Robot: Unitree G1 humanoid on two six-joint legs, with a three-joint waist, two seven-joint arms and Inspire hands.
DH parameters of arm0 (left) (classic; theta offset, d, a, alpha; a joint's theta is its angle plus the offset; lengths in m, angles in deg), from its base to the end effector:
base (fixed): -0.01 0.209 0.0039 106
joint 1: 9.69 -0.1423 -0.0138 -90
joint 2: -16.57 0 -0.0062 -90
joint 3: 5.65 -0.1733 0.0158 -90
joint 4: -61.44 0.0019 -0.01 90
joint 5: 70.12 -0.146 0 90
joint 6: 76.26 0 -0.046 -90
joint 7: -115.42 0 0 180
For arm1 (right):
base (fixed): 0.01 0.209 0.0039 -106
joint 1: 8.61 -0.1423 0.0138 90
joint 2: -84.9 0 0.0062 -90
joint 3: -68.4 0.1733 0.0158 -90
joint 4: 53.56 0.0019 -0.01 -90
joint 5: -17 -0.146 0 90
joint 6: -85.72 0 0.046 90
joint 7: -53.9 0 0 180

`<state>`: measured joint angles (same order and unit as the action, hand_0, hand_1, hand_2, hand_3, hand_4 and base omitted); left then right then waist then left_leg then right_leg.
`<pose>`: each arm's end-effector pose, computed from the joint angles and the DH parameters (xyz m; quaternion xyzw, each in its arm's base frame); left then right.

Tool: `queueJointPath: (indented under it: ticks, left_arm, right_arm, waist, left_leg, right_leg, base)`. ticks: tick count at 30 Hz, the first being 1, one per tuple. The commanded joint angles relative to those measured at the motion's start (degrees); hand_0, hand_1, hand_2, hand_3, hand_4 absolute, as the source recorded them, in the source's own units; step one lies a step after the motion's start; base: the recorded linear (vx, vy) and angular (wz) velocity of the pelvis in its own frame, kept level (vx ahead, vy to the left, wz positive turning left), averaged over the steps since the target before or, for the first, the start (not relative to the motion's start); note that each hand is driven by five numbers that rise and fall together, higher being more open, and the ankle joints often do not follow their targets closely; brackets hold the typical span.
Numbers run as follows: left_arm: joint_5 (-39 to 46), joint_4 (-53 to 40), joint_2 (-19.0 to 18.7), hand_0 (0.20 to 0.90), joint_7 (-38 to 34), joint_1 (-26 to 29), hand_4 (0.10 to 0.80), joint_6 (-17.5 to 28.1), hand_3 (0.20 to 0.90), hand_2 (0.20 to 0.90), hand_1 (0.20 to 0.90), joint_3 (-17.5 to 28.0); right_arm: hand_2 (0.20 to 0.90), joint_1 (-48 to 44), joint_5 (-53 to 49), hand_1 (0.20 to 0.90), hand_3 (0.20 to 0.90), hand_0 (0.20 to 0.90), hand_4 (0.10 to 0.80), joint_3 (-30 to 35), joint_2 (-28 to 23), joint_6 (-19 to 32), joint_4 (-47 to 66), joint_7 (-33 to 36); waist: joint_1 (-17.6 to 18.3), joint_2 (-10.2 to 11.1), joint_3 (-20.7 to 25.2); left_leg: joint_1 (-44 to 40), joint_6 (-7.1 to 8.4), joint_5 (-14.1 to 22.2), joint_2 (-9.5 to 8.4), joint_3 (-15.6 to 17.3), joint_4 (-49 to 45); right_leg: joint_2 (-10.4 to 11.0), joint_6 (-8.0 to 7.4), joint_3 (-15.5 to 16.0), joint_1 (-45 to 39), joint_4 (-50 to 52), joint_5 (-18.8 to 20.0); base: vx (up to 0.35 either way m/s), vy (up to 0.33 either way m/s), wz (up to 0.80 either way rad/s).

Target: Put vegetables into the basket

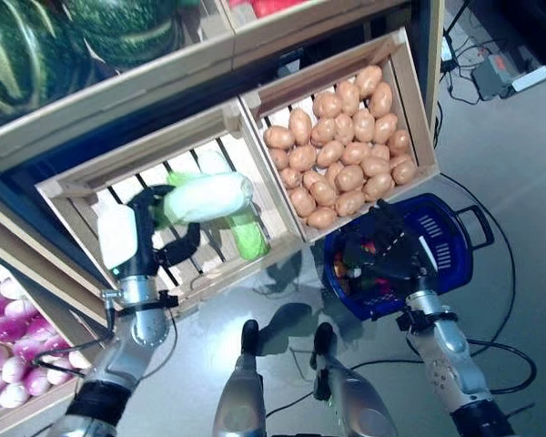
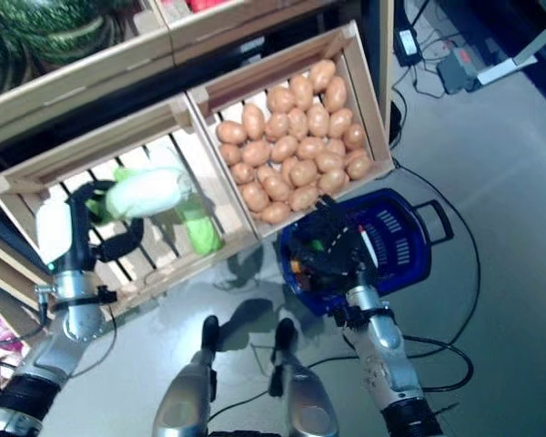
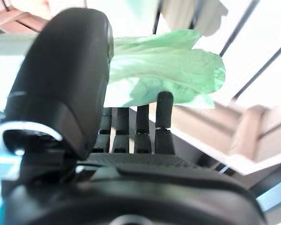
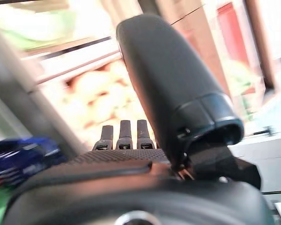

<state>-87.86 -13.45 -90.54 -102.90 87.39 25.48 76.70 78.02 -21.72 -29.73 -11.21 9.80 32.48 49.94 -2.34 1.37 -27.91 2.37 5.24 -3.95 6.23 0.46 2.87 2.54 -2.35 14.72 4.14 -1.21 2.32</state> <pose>0.2294 0.2379 0.0607 0.4025 -0.1542 0.2175 0.8757 0.2205 -0.1947 0.0676 0.1426 -0.0875 0.0722 0.9833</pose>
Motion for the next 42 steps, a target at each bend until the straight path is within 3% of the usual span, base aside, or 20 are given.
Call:
queueJointPath:
  ticks: [1,6,14,21,32,42]
  left_arm:
    - [5.77,-5.09,-0.09,0.3,4.56,0.81,0.4,4.52,0.3,0.3,0.3,0.59]
    - [12.32,-4.64,1.95,0.3,11.22,1.11,0.4,1.07,0.3,0.3,0.3,-2.53]
    - [21.5,-2.48,5.49,0.3,18.54,3.62,0.4,-3.82,0.3,0.3,0.3,-6.49]
    - [22.15,-2.67,6.17,0.3,22.79,3.43,0.4,-6.44,0.3,0.3,0.3,-8.14]
    - [22.21,-3.04,6.33,0.3,27.99,4.92,0.4,-7.7,0.3,0.3,0.3,-11.72]
    - [22.89,-4.01,6.06,0.3,33.07,5.59,0.4,-8.67,0.3,0.3,0.3,-13.78]
  right_arm:
    - [0.9,2.58,-1.81,0.9,0.9,0.9,0.8,0.31,-3.3,1.43,7.98,-6.3]
    - [0.9,0.42,-2.99,0.9,0.9,0.9,0.8,-1.28,-4.69,-0.98,11.19,-8.02]
    - [0.9,-5.58,-0.35,0.9,0.9,0.9,0.8,-4.14,-3.16,-2.59,10.99,-4.8]
    - [0.9,-6.57,-2.91,0.9,0.9,0.9,0.8,-6.3,-3.09,-7.82,11.04,-5.01]
    - [0.9,-9.11,-1.82,0.9,0.9,0.9,0.8,-10.8,-1.19,-11.22,7.75,-6.89]
    - [0.9,-10.3,-6.07,0.9,0.9,0.9,0.8,-12.13,0.04,-11.13,4.84,-8.11]
  waist:
    - [1.17,1.46,12.17]
    - [0.61,1.37,15.09]
    - [-0.52,1.09,18.0]
    - [-0.75,0.95,19.89]
    - [-1.35,0.79,21.48]
    - [-1.6,0.91,22.61]
  left_leg:
    - [2.51,1.38,-1.79,-0.34,1.68,0.61]
    - [0.14,1.2,-1.12,-0.42,1.36,1.49]
    - [-2.98,0.83,0.54,-0.63,0.82,2.13]
    - [-4.7,0.54,1.78,-0.81,0.67,2.13]
    - [-6.35,0.1,3.38,-1.05,0.5,2.13]
    - [-7.11,-0.06,3.85,-0.97,0.33,2.13]
  right_leg:
    - [4.88,-3.89,0.19,-5.06,-1.79,-0.41]
    - [4.68,-3.98,0.33,-7.13,-3.26,0.1]
    - [4.86,-4.22,0.11,-9.22,-3.79,-0.04]
    - [5.22,-4.74,-0.33,-9.71,-3.79,0.21]
    - [5.76,-5.41,-0.47,-10.5,-3.79,-0.01]
    - [6.04,-5.83,-0.74,-10.71,-3.79,0.17]
  base:
    - [0.134,-0.007,0.02]
    - [0.087,-0.012,-0.04]
    - [0.029,-0.013,0.02]
    - [0.007,-0.003,0.02]
    - [0.0,0.0,0.0]
    - [0.0,0.0,0.0]
